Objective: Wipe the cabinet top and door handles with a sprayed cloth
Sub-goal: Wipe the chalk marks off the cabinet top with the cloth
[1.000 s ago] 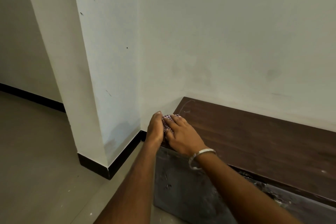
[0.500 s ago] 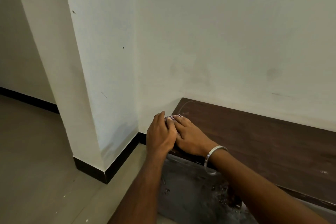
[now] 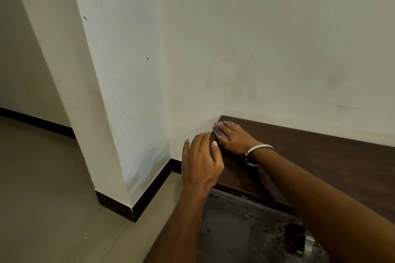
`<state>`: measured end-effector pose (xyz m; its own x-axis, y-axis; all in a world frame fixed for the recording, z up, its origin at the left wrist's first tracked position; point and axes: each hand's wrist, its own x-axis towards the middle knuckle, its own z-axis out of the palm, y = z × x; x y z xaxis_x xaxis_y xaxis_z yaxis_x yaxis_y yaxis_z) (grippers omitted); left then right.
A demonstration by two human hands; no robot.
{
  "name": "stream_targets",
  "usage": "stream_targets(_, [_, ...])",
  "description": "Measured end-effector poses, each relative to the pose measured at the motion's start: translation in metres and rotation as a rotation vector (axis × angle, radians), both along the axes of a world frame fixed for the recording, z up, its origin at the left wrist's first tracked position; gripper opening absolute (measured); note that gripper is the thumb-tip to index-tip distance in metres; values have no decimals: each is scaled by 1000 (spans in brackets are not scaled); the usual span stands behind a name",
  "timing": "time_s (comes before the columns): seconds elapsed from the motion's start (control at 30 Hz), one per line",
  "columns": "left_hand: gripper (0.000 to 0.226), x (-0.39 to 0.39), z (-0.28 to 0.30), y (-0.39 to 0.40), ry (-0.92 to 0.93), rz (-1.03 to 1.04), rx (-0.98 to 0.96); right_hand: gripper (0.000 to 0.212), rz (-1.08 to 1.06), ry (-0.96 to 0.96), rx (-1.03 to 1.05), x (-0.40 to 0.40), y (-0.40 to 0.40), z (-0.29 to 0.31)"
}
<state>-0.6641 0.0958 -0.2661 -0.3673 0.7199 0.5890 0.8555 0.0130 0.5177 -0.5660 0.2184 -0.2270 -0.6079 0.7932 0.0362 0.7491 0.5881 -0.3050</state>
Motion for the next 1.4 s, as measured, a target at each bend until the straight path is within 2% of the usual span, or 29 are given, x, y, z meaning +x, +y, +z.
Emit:
stream_targets(0.2, [51,12,1,-2,56,-103,-43,55,155,1,-7,24,-28,-4])
stream_targets(0.33, [51,14,1,-4,38,-97,-56,56,189,-3,-47,22,-11,1])
stream_targets(0.63, [49,14,0,-4,14,-47,-48,55,36,-3,-37,-10,63,8])
stream_targets(1.0, [47,15,2,-4,6,-37,-74,55,139,-9,-7,3,48,-1])
stream_targets(1.2, [48,16,2,-5,-9,-37,-69,55,-21,48,-9,-9,75,-1])
stream_targets(1.4, [47,15,3,-5,-16,-27,-82,55,-72,69,11,-13,82,-4])
